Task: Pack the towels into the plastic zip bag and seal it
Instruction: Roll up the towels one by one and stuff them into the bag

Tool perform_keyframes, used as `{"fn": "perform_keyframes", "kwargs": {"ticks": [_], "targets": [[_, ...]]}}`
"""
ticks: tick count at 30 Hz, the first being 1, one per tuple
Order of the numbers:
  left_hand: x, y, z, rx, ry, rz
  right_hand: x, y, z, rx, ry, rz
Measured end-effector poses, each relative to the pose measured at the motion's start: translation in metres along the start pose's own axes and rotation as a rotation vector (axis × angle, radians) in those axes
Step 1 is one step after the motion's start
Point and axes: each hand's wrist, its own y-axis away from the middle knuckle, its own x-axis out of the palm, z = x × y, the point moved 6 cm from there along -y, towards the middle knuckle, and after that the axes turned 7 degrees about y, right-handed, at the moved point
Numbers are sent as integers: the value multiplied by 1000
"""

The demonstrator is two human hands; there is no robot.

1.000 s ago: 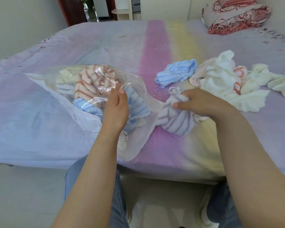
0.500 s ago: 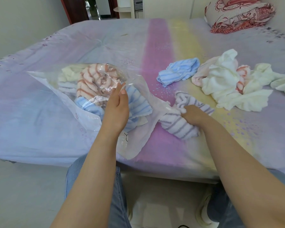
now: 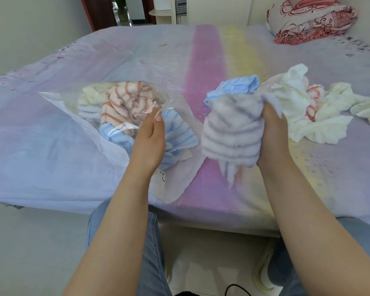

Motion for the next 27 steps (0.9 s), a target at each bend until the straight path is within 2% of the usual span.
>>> {"fn": "perform_keyframes", "kwargs": {"ticks": [2, 3, 5, 6, 9, 12, 13, 18, 21, 24, 27], "targets": [[-1, 1, -1, -6, -4, 18, 0, 8, 4, -61, -216, -198], [-1, 2, -2, -14, -17, 36, 4, 15, 5, -130, -237, -282], [-1, 3, -4, -28, -45, 86, 17, 35, 1, -264, -86, -394], [-3, 3, -5, -32, -51, 106, 25, 46, -8, -296, 34, -386], [-12, 4, -5, -48, -56, 130, 40, 58, -68, -256, 448, -148], [-19, 10, -5, -18, -117, 130, 39, 59, -114, -200, 1149, 114], [-19, 12, -4, -2, -134, 121, 38, 63, -121, -167, 1266, 195], [-12, 21, -2, 60, -219, 86, 25, 65, -117, 34, 1260, 416], [-18, 25, -7, 166, -326, 33, 7, 53, -128, 167, 1325, 497], [-28, 33, -9, 283, -414, -86, 5, 46, -130, 85, 1316, 542], [-34, 52, 1, 358, -511, -192, 4, 46, -110, 23, 1079, 514]]}}
